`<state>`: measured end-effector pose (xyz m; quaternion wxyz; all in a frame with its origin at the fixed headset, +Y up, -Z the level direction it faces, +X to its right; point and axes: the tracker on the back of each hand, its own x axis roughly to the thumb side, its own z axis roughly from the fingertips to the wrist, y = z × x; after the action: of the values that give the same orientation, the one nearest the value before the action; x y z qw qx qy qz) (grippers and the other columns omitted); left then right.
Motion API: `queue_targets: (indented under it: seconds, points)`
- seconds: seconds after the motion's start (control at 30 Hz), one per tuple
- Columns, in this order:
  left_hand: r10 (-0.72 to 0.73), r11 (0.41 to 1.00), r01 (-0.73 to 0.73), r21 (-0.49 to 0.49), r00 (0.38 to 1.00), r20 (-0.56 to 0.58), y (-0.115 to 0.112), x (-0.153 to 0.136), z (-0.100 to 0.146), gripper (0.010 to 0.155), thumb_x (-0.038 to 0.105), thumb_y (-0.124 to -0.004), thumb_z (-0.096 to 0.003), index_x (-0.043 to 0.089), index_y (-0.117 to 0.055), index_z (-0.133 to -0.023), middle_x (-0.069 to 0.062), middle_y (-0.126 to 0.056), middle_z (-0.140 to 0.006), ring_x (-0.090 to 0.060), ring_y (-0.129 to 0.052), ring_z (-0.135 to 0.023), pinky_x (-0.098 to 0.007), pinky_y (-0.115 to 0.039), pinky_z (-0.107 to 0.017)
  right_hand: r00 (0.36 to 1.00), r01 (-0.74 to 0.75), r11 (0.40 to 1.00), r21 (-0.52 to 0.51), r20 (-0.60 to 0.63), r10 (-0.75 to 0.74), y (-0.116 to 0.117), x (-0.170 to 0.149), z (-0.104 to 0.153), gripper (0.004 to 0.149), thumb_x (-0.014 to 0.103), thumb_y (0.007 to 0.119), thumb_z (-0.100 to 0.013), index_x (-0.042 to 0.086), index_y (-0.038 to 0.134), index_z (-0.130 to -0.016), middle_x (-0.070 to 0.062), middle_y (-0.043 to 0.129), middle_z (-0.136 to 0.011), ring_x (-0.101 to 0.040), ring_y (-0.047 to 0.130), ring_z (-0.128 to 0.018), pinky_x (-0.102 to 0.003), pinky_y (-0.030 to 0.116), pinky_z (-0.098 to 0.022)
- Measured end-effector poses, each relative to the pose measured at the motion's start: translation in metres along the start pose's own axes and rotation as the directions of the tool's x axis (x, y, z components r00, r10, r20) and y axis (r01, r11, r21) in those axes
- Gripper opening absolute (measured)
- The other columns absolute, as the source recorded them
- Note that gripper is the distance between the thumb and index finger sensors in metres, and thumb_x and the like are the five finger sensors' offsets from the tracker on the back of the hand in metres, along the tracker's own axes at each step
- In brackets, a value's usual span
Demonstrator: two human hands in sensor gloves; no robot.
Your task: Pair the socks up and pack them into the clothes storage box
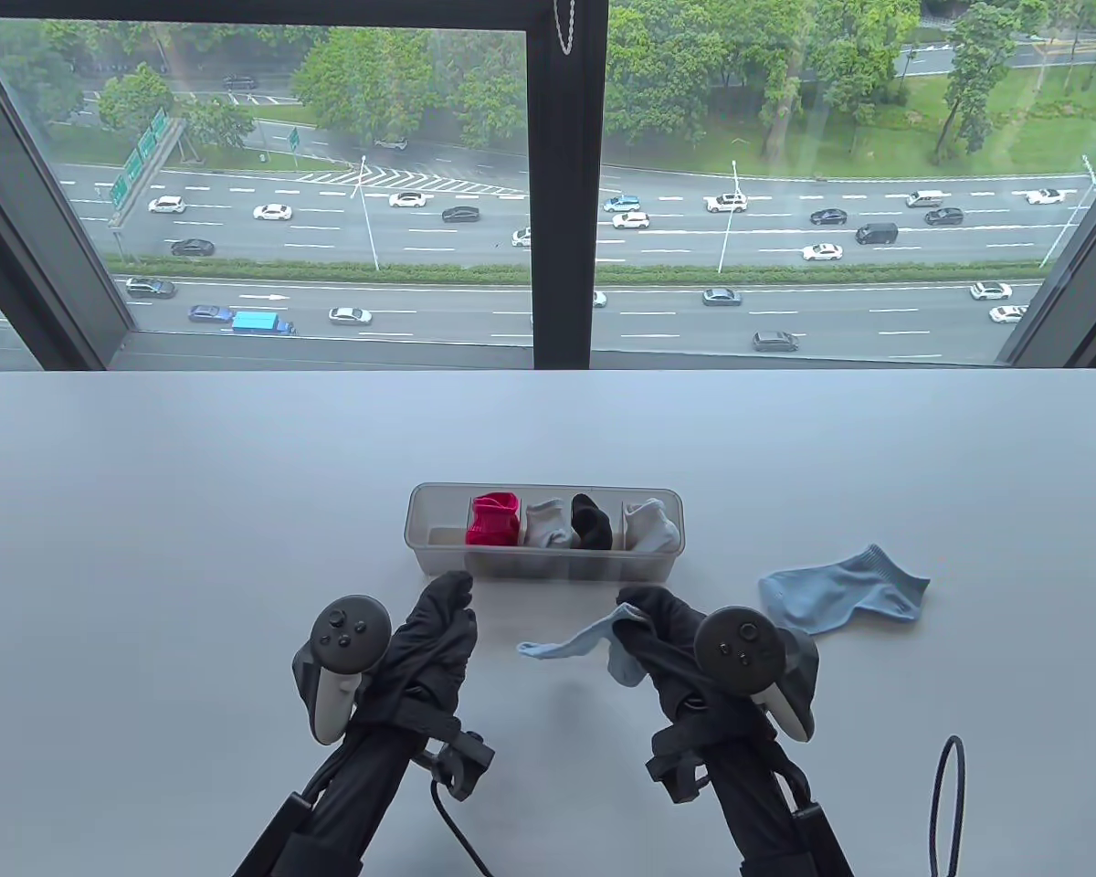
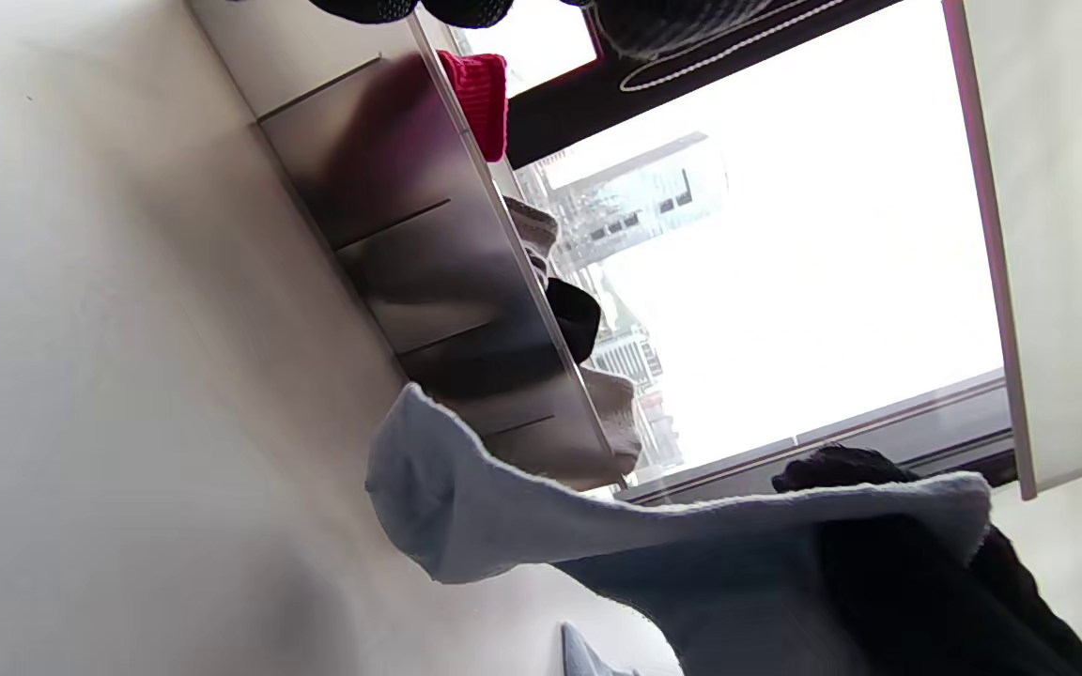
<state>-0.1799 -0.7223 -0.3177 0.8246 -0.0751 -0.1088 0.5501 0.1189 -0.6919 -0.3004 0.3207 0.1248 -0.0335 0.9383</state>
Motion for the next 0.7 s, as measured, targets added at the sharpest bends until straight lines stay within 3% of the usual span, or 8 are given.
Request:
queue_targets:
  seconds: [0.13,0.2,0.27,0.33,0.37,0.47,0.57,0.7]
  points:
    - [-0.198,0.900,0.242,-0.362,0.968,0.154,-0.036,0.026,-0.002,0.090,0.051,-0.072,-0.0553,0.034,-0.002,-0.108,-0.009,0.002,-0.118,-0.039,0.003,-0.110,-0.072,-0.010,-0.074,0.997,0.008,0.992,0.125,0.075,-0.017,0.016,0.026,-0.001,0.041,0.042,0.078,-0.058,0.025,0.072,-0.095,-0.001,0.089,-0.065,-0.019,0.092,-0.054,-0.054,0.070,-0.067]
    - [-0.300,0.855,0.344,-0.389,0.939,0.171,-0.052,0.032,-0.002,0.092,0.048,-0.075,-0.0544,0.032,-0.003,-0.109,-0.011,-0.009,-0.121,-0.041,-0.010,-0.113,-0.074,-0.018,-0.075,0.995,-0.011,0.990,0.137,0.101,-0.003,0.018,0.036,0.000,0.041,0.044,0.077,-0.058,0.026,0.073,-0.095,0.000,0.089,-0.064,-0.014,0.093,-0.048,-0.049,0.073,-0.065]
    - [-0.313,0.831,0.338,-0.441,0.941,0.131,-0.058,0.026,-0.005,0.082,0.045,-0.077,-0.0546,0.023,-0.026,-0.115,-0.014,-0.050,-0.120,-0.045,-0.050,-0.111,-0.075,-0.039,-0.074,0.996,-0.022,0.995,0.098,0.092,0.013,0.016,0.038,0.002,0.041,0.044,0.077,-0.058,0.021,0.076,-0.091,0.001,0.090,-0.059,-0.012,0.093,-0.042,-0.047,0.076,-0.062]
    - [-0.432,0.842,0.392,-0.372,0.901,-0.028,-0.054,0.014,-0.004,0.047,0.023,-0.075,-0.0555,0.015,-0.071,-0.102,-0.015,-0.087,-0.097,-0.044,-0.083,-0.091,-0.068,-0.056,-0.073,0.996,-0.043,0.998,0.035,0.074,0.040,0.008,0.033,0.003,0.040,0.044,0.078,-0.058,0.021,0.077,-0.091,0.002,0.090,-0.057,-0.011,0.092,-0.039,-0.046,0.077,-0.061]
    - [-0.466,0.838,0.418,-0.350,0.882,-0.065,-0.051,0.008,-0.004,0.041,0.018,-0.073,-0.0554,0.016,-0.077,-0.096,-0.014,-0.094,-0.088,-0.043,-0.091,-0.082,-0.064,-0.065,-0.069,0.997,-0.038,0.999,0.023,0.065,0.037,0.005,0.030,0.003,0.041,0.043,0.079,-0.057,0.020,0.077,-0.091,0.001,0.090,-0.058,-0.012,0.092,-0.041,-0.047,0.076,-0.062]
    - [-0.424,0.879,0.361,-0.311,0.891,-0.163,-0.039,-0.004,-0.007,0.040,0.016,-0.072,-0.0567,0.017,-0.078,-0.096,-0.018,-0.093,-0.088,-0.040,-0.098,-0.069,-0.061,-0.073,-0.063,0.999,-0.025,0.999,0.031,0.037,0.024,0.000,0.023,0.002,0.041,0.039,0.081,-0.056,0.020,0.077,-0.091,-0.002,0.089,-0.062,-0.014,0.092,-0.046,-0.050,0.074,-0.063]
    - [-0.516,0.848,0.457,-0.269,0.829,-0.217,-0.029,-0.012,-0.008,0.041,0.014,-0.072,-0.0568,0.017,-0.077,-0.098,-0.020,-0.090,-0.090,-0.033,-0.099,-0.061,-0.059,-0.076,-0.060,0.999,0.048,0.999,-0.018,-0.002,-0.048,-0.013,0.017,0.001,0.041,0.035,0.081,-0.055,0.020,0.074,-0.093,-0.005,0.086,-0.068,-0.016,0.092,-0.051,-0.052,0.073,-0.064]
    - [-0.562,0.824,0.520,-0.224,0.799,-0.213,-0.020,-0.012,-0.008,0.038,0.028,-0.076,-0.0559,0.012,-0.086,-0.089,-0.015,-0.105,-0.049,-0.022,-0.102,-0.025,-0.051,-0.087,-0.041,0.993,0.114,0.993,0.023,-0.012,-0.113,-0.016,0.004,0.000,0.044,0.023,0.079,-0.056,0.019,0.070,-0.099,-0.014,0.081,-0.084,-0.024,0.092,-0.064,-0.055,0.069,-0.067]
